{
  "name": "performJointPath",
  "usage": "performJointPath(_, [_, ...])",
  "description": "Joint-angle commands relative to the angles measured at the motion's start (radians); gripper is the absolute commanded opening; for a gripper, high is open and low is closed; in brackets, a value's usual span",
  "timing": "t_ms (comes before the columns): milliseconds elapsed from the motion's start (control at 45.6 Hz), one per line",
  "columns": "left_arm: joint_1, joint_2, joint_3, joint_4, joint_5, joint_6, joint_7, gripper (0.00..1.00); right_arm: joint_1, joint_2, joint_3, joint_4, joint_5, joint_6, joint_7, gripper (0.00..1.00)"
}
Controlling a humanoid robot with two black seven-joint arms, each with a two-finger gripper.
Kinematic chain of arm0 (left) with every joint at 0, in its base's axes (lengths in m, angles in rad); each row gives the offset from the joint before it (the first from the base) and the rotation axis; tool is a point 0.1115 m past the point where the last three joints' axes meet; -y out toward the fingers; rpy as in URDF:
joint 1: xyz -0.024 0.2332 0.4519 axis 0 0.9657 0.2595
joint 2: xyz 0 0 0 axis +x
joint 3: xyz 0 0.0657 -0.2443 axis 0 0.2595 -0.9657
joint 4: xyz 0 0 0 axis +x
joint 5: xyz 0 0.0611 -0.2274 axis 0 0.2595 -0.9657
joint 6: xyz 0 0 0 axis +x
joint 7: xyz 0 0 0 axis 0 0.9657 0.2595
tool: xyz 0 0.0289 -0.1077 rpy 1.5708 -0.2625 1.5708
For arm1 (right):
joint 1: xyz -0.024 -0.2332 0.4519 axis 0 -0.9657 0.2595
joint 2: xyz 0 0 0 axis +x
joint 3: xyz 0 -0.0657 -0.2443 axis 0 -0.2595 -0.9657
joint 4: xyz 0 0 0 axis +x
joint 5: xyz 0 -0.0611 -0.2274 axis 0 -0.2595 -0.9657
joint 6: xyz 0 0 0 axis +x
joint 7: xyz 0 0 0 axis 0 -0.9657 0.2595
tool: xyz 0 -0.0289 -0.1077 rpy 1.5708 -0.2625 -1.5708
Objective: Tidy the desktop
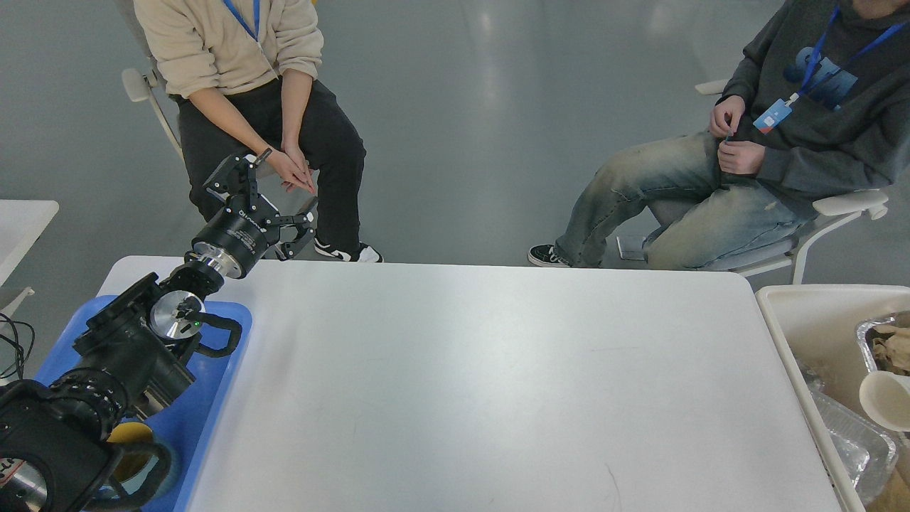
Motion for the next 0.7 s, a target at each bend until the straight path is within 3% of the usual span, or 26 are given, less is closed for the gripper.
performJointPath(0, [0.004, 0.001, -0.001, 0.0, -0.001, 0.004, -0.001, 0.97, -0.011, 0.011, 0.002, 0.0, 0.017, -0.031, -0.001, 0.73])
performJointPath(88, [0.004, 0.0, -0.001, 0.0, -0.001, 0.012, -0.001, 0.97, -0.018, 0.011, 0.028, 0.0, 0.03, -0.034, -0.001, 1.0])
performJointPath(482, [-0.003, -0.025, -0.005, -0.002, -0.002, 0.038, -0.001, 0.97, 0.041, -0.003, 0.183, 0.006, 0.033, -0.02, 0.015, 1.0])
performJointPath(679, [-0.003, -0.028, -0.014, -0.002, -0.006, 0.051, 0.026, 0.97, 0.199, 0.008, 0.384, 0.026, 0.038, 0.012, 0.071, 1.0])
